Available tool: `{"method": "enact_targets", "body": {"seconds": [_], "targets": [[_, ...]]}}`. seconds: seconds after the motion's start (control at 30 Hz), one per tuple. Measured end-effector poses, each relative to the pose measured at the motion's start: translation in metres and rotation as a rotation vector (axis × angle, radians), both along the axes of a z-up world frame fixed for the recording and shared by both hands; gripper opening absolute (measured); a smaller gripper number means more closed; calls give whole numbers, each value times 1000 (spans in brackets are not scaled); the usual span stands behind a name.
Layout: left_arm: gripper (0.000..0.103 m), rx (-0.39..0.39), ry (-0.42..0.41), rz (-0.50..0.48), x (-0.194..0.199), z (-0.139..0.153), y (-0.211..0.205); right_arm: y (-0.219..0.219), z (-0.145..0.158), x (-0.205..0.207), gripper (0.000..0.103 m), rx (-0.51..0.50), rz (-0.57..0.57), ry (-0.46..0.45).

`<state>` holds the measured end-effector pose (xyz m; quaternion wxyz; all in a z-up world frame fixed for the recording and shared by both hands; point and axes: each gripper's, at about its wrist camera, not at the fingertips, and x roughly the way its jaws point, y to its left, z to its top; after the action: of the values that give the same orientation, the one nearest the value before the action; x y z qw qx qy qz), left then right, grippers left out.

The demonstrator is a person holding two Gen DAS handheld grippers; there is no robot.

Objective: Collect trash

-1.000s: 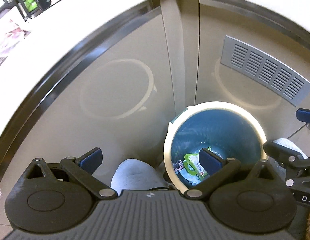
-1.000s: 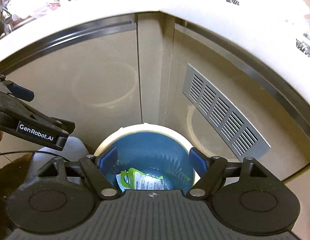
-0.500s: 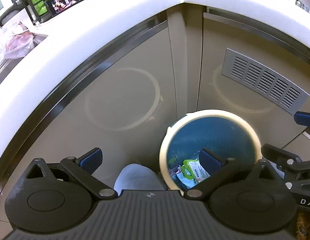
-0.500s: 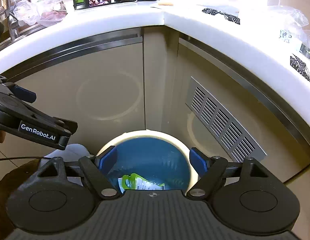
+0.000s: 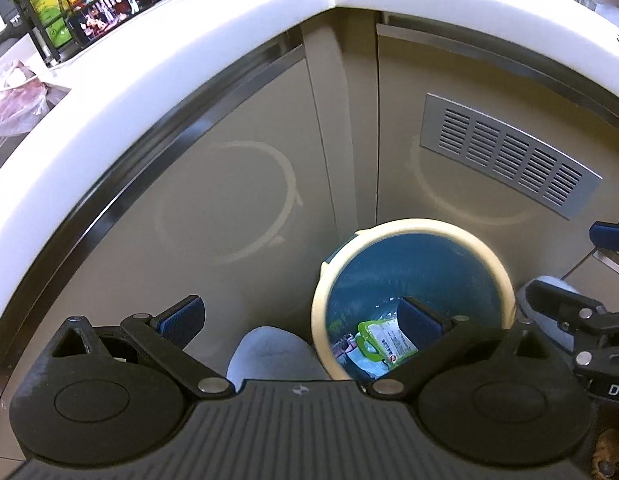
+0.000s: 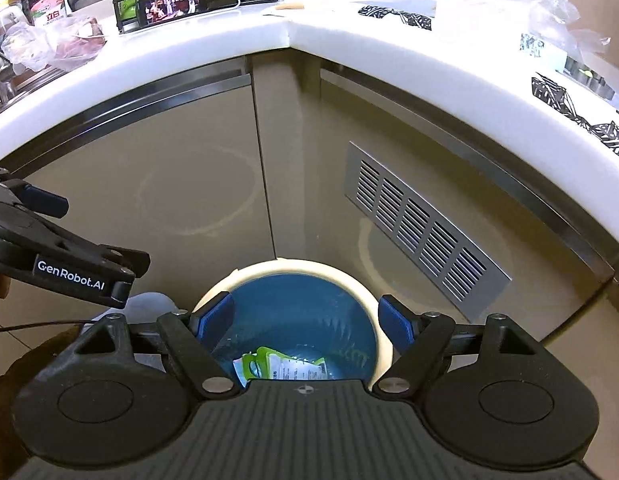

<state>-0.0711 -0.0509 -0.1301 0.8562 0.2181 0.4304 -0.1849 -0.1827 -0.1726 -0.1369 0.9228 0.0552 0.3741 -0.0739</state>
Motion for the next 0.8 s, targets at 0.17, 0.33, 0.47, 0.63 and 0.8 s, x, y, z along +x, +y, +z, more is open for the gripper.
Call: {"method": "enact_targets", "body": {"seconds": [0.17, 0.33, 0.47, 0.63, 0.8], "targets": [[102, -16, -7, 30, 1, 4, 7, 4, 2, 6, 81, -16, 33, 0], [102, -26, -6, 72, 7, 7, 14, 13, 2, 11, 81, -32, 74, 0], [102, -32, -4, 84, 9, 9, 17, 14, 1, 13, 81, -24, 77, 6], [102, -27, 5, 63, 9, 6, 11, 9, 0, 7, 81, -20, 53, 10], [102, -16, -4, 14, 3, 5, 3, 1, 0, 2, 81, -6, -1, 7]]}}
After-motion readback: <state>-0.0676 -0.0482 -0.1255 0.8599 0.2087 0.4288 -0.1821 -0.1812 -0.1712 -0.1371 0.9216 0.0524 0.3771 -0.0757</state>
